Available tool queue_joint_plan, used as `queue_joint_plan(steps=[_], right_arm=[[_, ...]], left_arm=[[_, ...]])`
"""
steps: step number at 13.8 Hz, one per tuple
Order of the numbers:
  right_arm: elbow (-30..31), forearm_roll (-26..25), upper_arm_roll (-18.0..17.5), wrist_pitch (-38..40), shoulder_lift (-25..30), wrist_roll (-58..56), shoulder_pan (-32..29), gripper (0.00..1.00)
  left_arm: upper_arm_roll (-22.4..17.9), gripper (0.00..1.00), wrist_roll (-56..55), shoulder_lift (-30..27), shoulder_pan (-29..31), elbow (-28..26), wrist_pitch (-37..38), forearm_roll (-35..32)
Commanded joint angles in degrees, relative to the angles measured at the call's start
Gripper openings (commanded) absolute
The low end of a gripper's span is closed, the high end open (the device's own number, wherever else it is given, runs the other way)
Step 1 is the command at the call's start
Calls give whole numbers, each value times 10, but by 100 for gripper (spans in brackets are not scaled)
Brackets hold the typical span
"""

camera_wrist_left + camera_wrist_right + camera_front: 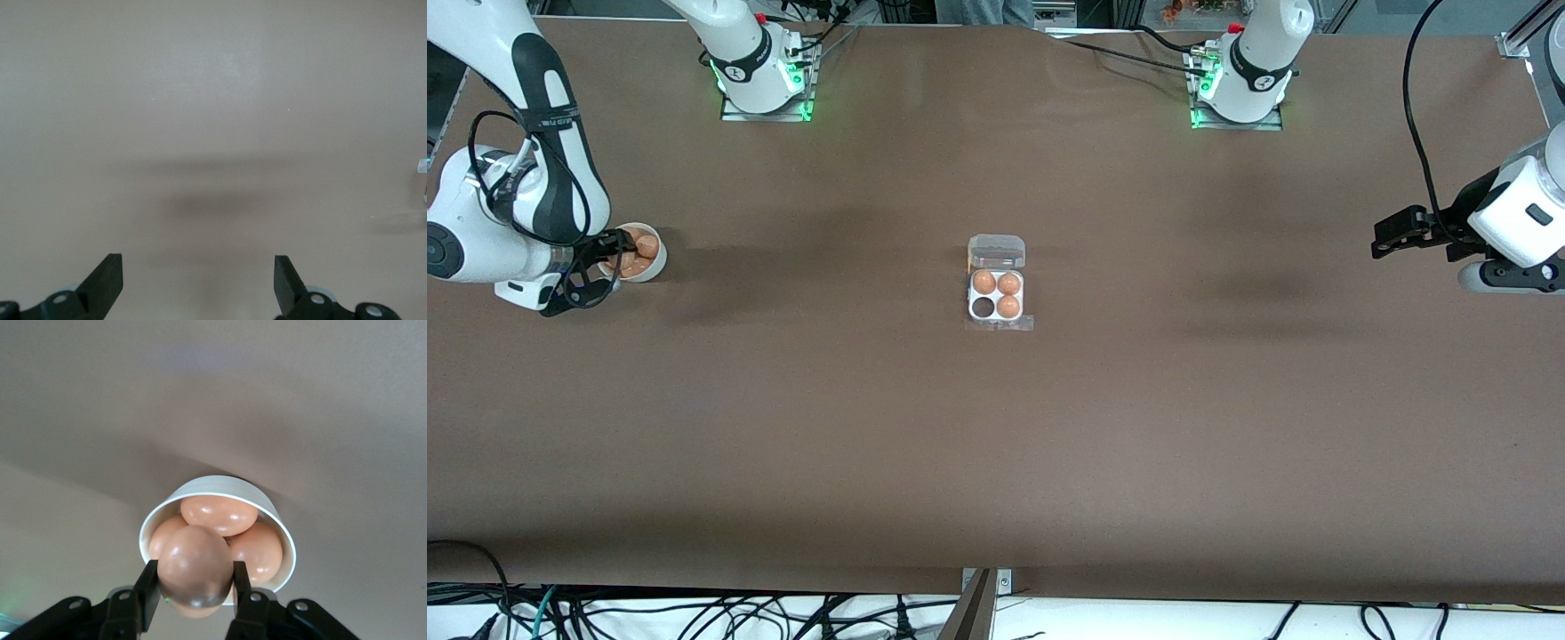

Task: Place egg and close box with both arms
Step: 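Grasp one brown egg with the right gripper and lift it, then carry the egg with the right gripper to the clear egg box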

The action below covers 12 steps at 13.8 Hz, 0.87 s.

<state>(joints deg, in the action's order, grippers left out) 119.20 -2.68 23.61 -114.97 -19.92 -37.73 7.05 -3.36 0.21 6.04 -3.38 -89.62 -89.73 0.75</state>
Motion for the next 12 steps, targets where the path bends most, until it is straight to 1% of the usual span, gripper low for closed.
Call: queue_joint_plan(steps=[1,2,3,5,7,9,11,12], right_arm=[[-52,3,-2,74,-13,43,16,39],[-76,7,-3,108,-23,62,30,39],[-101,25,-3,133,-33,73,41,39],[-152,73,-3,180,-64,94,58,39],[-207,136,-3,235,-98,135,80,39],[-246,200,-3,273,-122,194,97,39],[-268,271,-12,289,-140,256,108,39],[-274,305,-23,289,-146,288,109,39]], left_arm=[[1,100,6,5,1,11,3,-13],[1,100,7,5,1,11,3,-13],[1,100,7,5,1,11,3,-13],[1,100,6,5,1,11,3,-13],[1,100,6,5,1,11,3,-14],[1,100,6,5,1,11,3,-15],[1,100,6,5,0,12,3,-14],[1,100,8,5,1,12,3,-14]])
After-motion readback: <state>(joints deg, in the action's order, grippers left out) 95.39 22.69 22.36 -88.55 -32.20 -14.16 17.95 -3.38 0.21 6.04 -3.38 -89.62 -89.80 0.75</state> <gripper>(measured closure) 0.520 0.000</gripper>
